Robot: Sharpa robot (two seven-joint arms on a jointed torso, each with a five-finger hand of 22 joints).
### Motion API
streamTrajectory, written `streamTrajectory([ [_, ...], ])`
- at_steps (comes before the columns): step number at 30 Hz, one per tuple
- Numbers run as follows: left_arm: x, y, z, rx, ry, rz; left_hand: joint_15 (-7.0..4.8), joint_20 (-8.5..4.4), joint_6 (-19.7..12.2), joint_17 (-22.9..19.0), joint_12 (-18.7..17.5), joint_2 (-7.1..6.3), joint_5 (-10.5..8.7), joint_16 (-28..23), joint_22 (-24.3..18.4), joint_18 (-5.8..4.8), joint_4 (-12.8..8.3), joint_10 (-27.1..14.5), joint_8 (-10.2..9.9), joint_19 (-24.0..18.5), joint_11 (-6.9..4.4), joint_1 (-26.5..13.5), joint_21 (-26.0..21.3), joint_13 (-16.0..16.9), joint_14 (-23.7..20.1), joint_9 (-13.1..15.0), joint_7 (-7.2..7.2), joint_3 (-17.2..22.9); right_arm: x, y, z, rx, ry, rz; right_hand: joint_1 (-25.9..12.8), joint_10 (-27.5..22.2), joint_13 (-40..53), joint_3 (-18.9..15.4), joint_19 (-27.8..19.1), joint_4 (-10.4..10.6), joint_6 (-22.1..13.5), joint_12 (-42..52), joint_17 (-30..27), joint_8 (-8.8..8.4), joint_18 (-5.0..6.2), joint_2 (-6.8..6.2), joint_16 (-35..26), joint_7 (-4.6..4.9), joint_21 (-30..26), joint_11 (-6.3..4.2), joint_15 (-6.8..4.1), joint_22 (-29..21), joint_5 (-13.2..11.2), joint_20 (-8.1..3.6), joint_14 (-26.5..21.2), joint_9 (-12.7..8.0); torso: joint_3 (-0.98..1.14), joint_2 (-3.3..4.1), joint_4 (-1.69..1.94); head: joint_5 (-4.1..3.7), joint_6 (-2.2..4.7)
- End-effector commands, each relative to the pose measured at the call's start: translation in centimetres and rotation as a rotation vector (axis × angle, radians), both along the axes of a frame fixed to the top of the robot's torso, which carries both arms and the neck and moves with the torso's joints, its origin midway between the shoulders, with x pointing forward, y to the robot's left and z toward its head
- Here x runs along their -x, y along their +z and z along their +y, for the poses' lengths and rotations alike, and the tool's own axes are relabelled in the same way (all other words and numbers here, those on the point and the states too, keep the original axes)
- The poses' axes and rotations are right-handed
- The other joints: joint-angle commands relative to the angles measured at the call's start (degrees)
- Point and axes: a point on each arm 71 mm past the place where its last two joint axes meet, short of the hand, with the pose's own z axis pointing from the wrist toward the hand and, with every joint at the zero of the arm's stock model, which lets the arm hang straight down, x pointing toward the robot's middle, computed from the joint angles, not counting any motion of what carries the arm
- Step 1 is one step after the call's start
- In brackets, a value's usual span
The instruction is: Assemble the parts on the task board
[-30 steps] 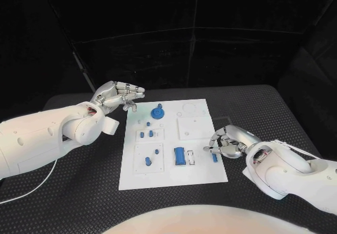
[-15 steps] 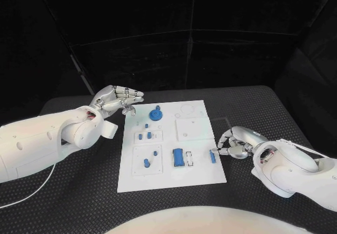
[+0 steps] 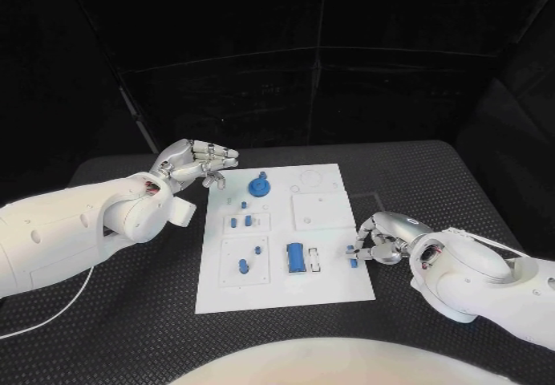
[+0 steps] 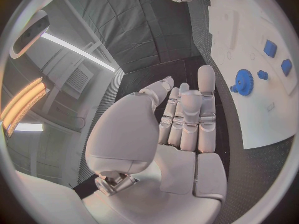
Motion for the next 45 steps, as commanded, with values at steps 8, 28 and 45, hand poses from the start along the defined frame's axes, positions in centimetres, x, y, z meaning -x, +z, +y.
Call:
streamTrajectory([
  [8,0.1,0.2,-0.1,0.012,-0.009,-0.003,-0.03,0.21,-0.27,-0.06,0.23,0.63,-0.13,-0.29,-0.07,0.79,-0.05,-0.28,0.16,-0.24,0.02,-0.06,-0.38,0.07,-0.54,0.02,-0.07,-0.19,-0.4,-0.7,0.3,0.045,0.019,0.029,2.78,0.11,2.75,0.2,0.35,-1.0,0.85,-0.17,10.89,-0.58,-0.72,1.13,0.31,-0.16,0.3,-0.16,0.0,0.13,0.65,-0.17,5.06,-0.59,-0.01,0.03,-0.02,0.23,-0.42],
  [28,0.1,0.2,0.0,0.011,-0.006,-0.002,-0.03,0.2,-0.3,-0.06,0.33,0.66,-0.13,-0.28,-0.09,0.79,-0.07,-0.34,0.23,-0.23,0.03,-0.02,-0.41,0.08,-0.56,0.03,-0.05,-0.2,-0.6,-1.5,1.3,0.141,0.097,0.068,7.02,-0.06,2.87,0.62,0.5,-3.22,1.45,-0.34,11.16,-0.93,-0.81,1.42,0.43,-0.26,0.46,-0.27,-0.09,0.63,0.47,-0.25,5.11,-1.21,0.03,-0.11,-0.09,0.18,-0.87],
  [45,0.1,0.2,0.0,0.011,-0.007,-0.003,-0.03,0.2,-0.3,-0.06,0.33,0.66,-0.13,-0.28,-0.09,0.79,-0.07,-0.34,0.23,-0.23,0.03,-0.02,-0.41,0.08,-0.56,0.03,-0.05,-0.2,-0.3,-1.4,2.0,0.007,0.023,0.115,11.08,-0.18,2.91,6.1,0.61,-4.34,2.26,-0.71,11.4,-2.1,-0.85,5.55,0.54,-0.77,0.56,-0.77,-0.52,0.92,0.6,-0.68,5.16,-2.48,0.02,-0.09,-0.04,0.3,-0.88],
])
